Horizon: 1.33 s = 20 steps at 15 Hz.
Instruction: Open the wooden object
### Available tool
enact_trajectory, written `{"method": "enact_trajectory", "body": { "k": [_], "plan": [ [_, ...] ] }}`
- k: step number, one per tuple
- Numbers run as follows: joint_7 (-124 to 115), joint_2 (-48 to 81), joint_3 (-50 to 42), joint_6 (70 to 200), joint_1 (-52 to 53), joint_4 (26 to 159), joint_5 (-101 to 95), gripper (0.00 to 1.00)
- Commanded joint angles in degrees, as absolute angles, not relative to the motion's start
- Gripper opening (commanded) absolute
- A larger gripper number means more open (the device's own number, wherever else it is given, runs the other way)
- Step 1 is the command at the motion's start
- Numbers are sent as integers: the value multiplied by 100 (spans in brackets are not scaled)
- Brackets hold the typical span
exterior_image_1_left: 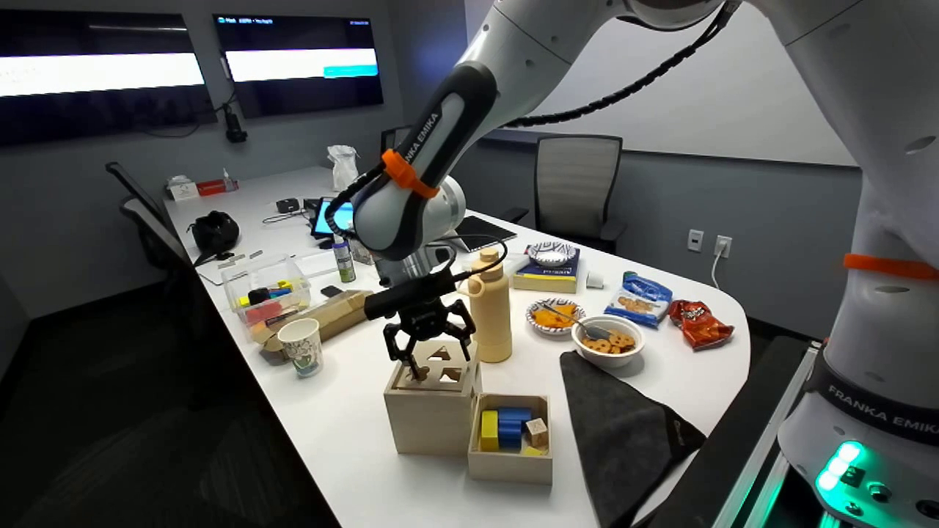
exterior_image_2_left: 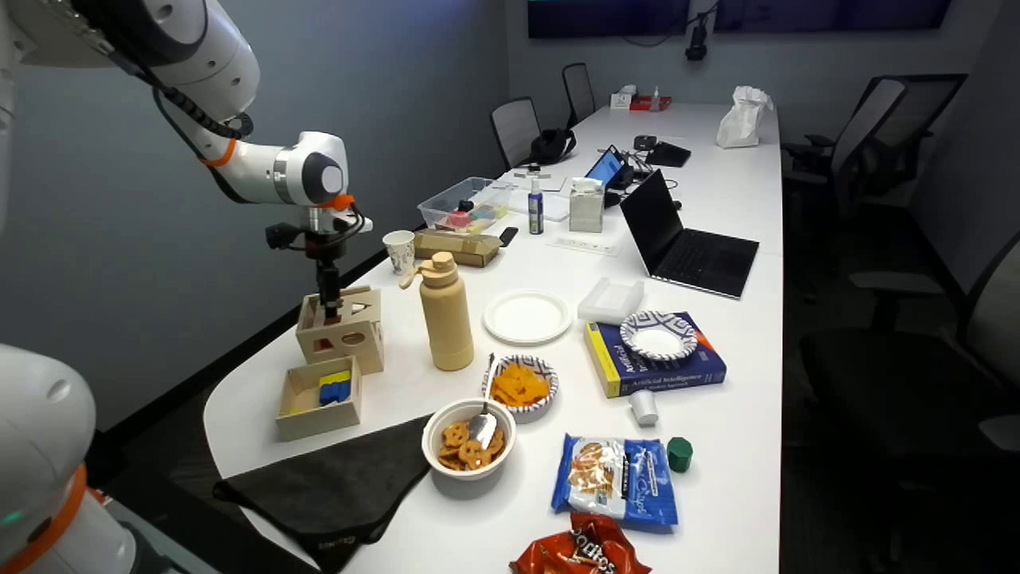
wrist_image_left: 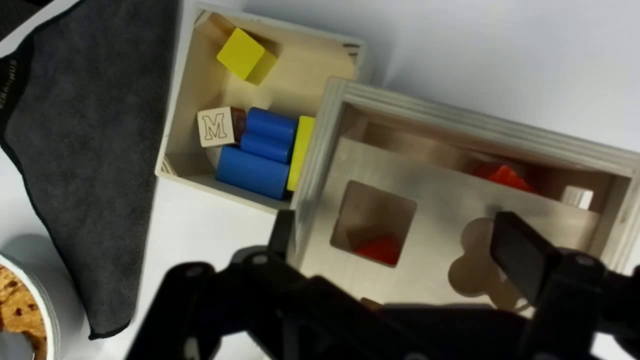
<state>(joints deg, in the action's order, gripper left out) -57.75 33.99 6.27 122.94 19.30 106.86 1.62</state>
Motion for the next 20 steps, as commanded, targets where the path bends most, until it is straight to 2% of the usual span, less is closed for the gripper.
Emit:
{"method": "enact_trajectory", "body": {
  "k": [1, 20],
  "plan": [
    [-5931, 3636, 513, 11970, 2049, 10272, 127, 100],
    [-6279, 4047, 355, 11496, 2076, 9738, 137, 100]
  ]
}}
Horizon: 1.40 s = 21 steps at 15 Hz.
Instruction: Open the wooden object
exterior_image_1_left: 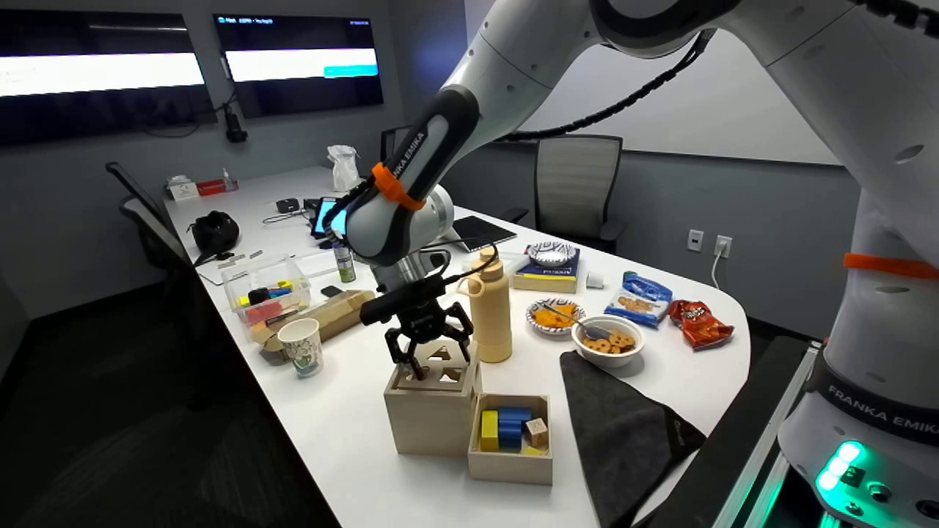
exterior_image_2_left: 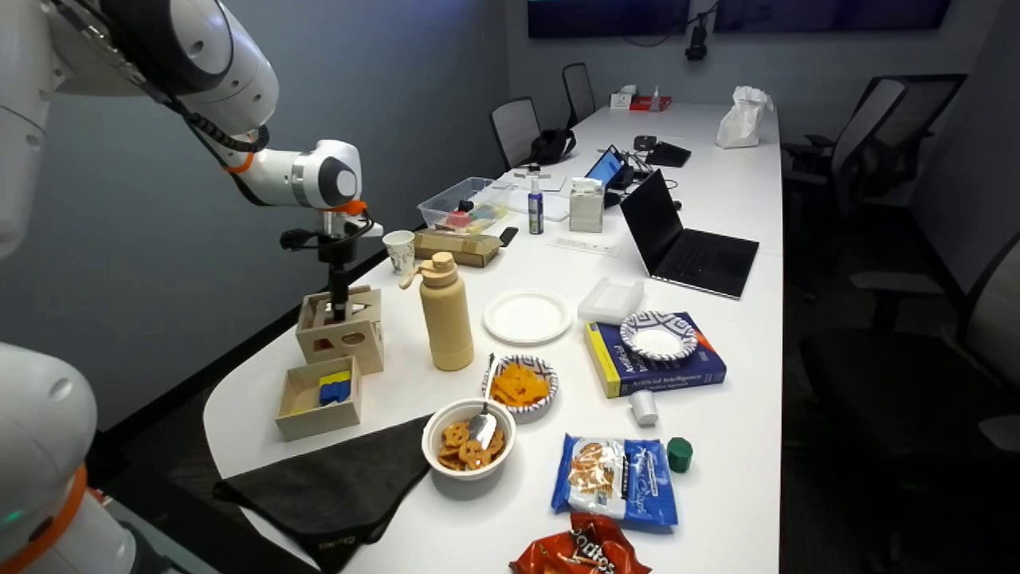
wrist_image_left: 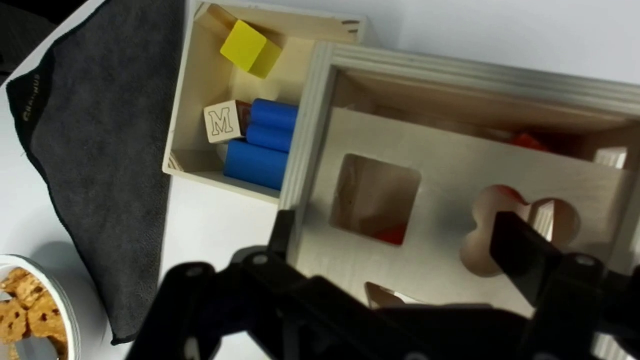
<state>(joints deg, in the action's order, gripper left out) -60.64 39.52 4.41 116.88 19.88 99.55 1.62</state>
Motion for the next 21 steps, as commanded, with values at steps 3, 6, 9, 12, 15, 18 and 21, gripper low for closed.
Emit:
{"method": "enact_trajectory", "body": {
  "k": [3, 6, 9, 12, 15, 18, 21],
  "plan": [
    [-6363, 4075, 332, 11510, 2057, 9699, 146, 100],
    [-6438, 4102, 302, 11490, 2054, 9662, 132, 100],
    [-6507, 4126, 272, 11490, 2028, 9646, 139, 100],
    [-6534, 4156, 242, 11514, 1987, 9620, 147, 100],
    [-6529, 4172, 208, 11508, 1965, 9586, 146, 100],
    [-6509, 4195, 188, 11507, 1938, 9550, 151, 100],
    [-6482, 4214, 175, 11489, 1917, 9503, 150, 100]
  ]
}}
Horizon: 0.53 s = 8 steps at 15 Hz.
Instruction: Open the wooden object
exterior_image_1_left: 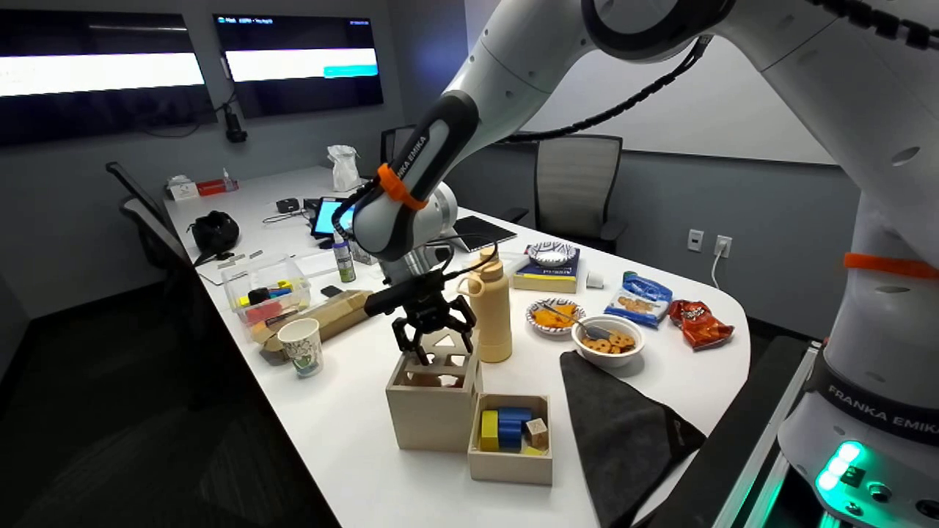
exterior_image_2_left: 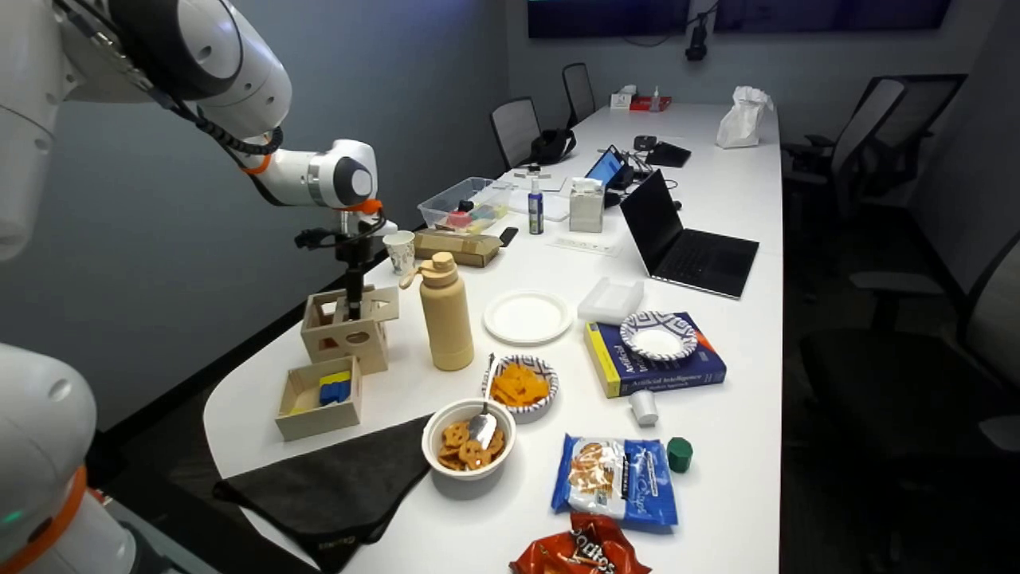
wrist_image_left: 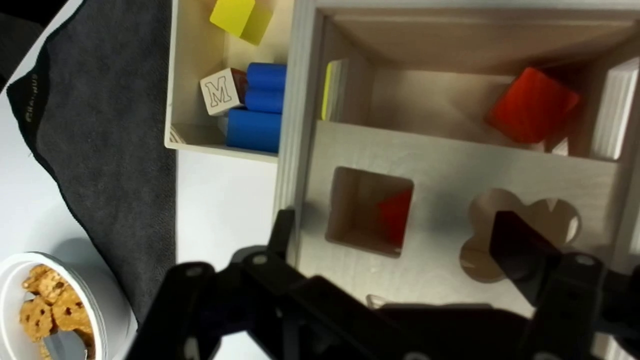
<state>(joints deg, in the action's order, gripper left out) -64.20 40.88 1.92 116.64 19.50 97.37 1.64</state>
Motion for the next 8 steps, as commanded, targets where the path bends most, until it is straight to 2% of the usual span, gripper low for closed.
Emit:
{"method": "enact_trajectory", "body": {
  "k": [1, 8],
  "plan": [
    [-6483, 4209, 172, 11493, 1917, 9504, 152, 100],
    [-6646, 4148, 108, 11531, 1979, 9557, 80, 100]
  ]
}}
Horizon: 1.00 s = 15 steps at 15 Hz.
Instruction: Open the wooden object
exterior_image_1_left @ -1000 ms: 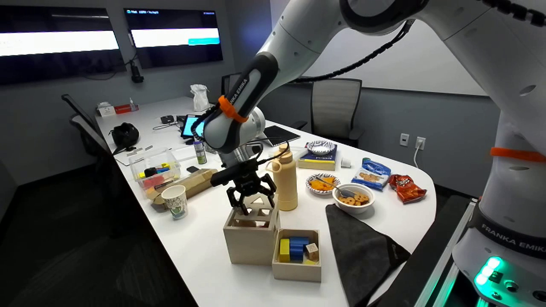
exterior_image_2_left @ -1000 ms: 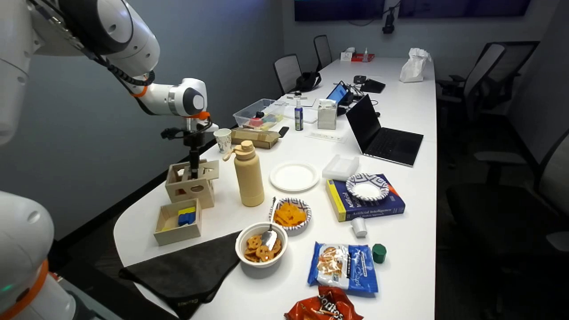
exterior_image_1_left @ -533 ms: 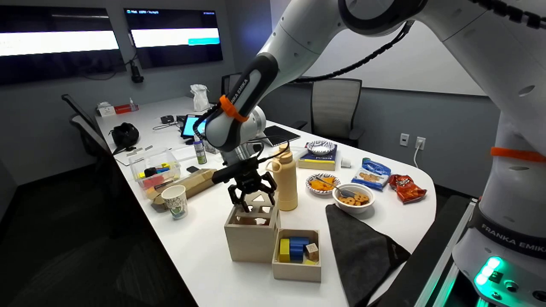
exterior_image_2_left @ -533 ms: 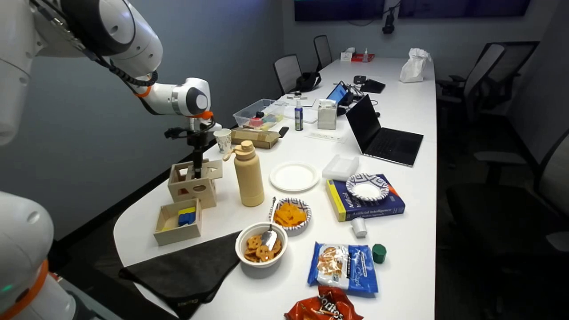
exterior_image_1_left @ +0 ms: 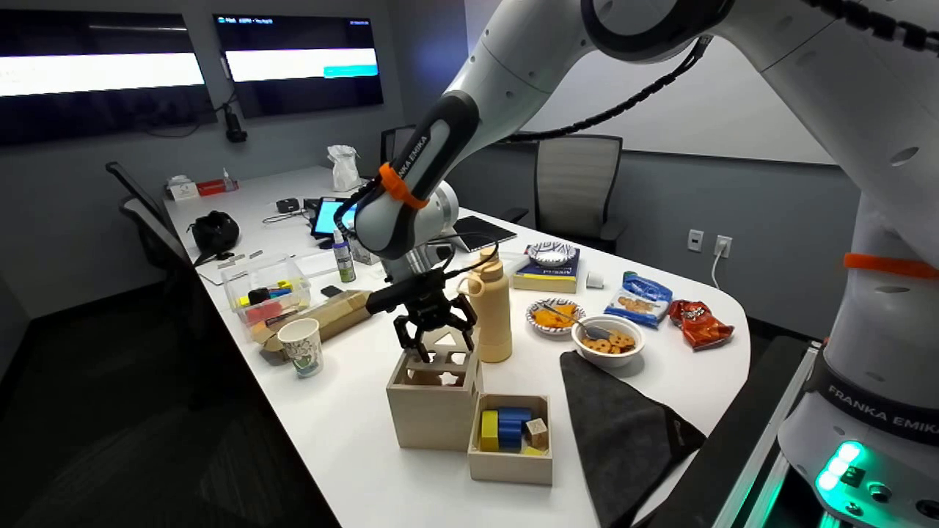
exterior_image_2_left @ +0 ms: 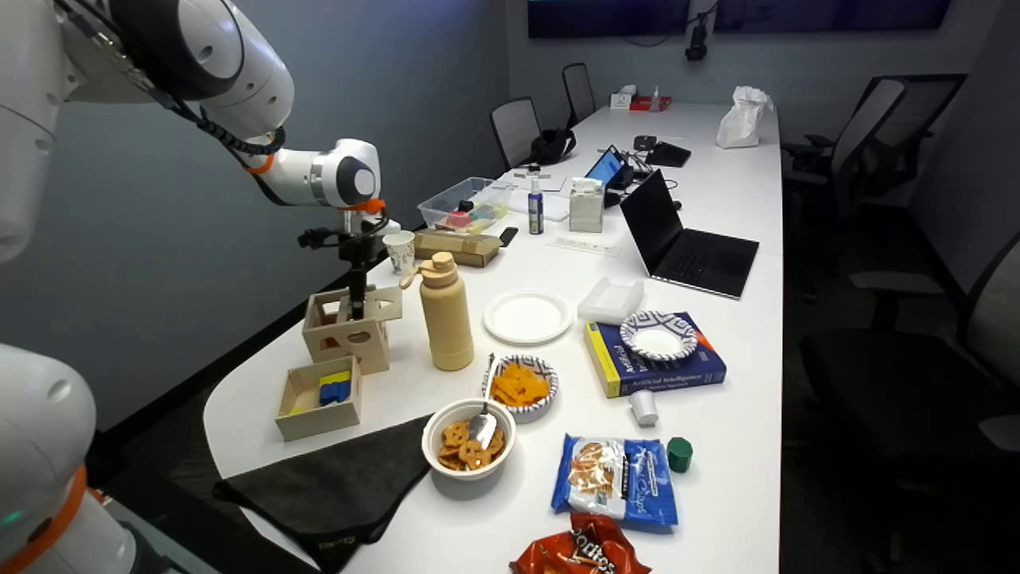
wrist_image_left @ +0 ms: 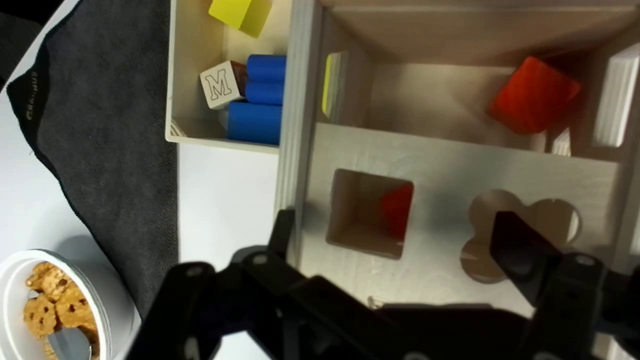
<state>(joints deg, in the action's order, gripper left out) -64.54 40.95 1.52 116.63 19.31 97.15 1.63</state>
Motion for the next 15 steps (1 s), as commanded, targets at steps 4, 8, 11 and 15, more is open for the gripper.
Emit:
{"method": "enact_trajectory", "body": {
  "k": [4, 8, 11, 15],
  "plan": [
    [-6700, 4171, 104, 11593, 1952, 9552, 104, 100],
    [-6814, 4141, 72, 11630, 1953, 9575, 90, 100],
    [-6853, 4161, 51, 11684, 1936, 9546, 92, 100],
    [-6885, 4193, 25, 11663, 1927, 9495, 85, 100]
  ]
}}
